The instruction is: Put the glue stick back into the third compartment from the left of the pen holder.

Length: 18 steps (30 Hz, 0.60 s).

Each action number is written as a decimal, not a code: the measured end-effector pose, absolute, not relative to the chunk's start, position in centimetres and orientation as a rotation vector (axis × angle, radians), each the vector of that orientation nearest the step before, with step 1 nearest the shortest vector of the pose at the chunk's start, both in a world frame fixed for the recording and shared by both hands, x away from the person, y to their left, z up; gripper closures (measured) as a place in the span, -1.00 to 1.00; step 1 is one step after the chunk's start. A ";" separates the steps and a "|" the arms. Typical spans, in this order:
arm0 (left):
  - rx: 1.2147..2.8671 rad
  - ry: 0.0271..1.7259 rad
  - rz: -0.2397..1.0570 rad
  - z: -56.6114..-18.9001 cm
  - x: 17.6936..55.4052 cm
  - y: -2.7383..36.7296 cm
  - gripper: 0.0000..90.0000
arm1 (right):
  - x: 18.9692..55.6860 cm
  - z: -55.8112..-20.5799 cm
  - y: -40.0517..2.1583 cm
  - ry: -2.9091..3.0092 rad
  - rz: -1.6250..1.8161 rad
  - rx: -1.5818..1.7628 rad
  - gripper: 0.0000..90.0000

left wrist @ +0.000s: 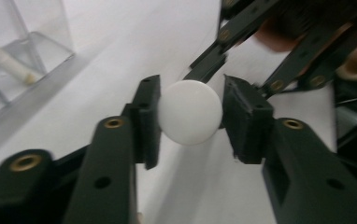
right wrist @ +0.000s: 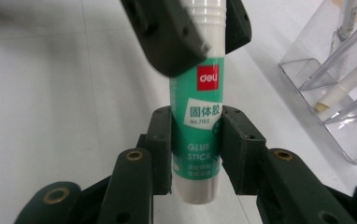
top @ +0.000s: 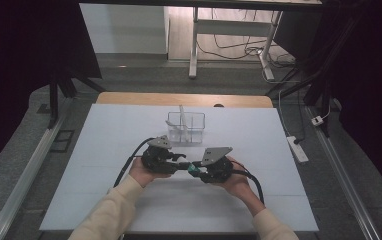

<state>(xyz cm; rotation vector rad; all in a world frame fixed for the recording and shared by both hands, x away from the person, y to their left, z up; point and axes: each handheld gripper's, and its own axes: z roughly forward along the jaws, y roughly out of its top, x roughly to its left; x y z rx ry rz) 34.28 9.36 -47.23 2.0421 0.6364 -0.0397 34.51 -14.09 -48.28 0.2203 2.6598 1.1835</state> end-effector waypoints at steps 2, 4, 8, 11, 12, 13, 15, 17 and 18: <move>2.050 0.634 -0.039 -47.1 34.3 9.3 0.43 | 34.4 -48.3 -14.0 2.657 1.183 0.217 0.45; 2.058 0.636 -0.037 -47.0 34.2 9.1 0.44 | 34.3 -48.4 -14.0 2.659 1.180 0.218 0.45; 2.064 0.643 -0.034 -46.7 34.1 9.0 0.44 | 34.3 -48.4 -14.1 2.658 1.201 0.221 0.44; 2.056 0.648 -0.032 -46.4 34.1 9.0 0.44 | 34.3 -48.3 -14.3 2.647 1.234 0.246 0.41; 2.052 0.647 -0.029 -46.2 34.1 9.0 0.45 | 34.4 -48.2 -14.4 2.644 1.246 0.257 0.40; 2.049 0.646 -0.027 -46.0 34.1 9.1 0.45 | 34.4 -48.0 -14.5 2.637 1.264 0.273 0.37; 2.038 0.642 -0.030 -45.6 34.2 9.1 0.45 | 34.5 -47.8 -14.9 2.615 1.297 0.311 0.21; 2.029 0.640 -0.017 -45.1 34.4 9.2 0.45 | 34.5 -47.4 -15.5 2.586 1.322 0.368 0.12; 2.023 0.640 -0.010 -44.8 34.5 9.1 0.45 | 34.5 -47.2 -15.9 2.569 1.342 0.393 0.08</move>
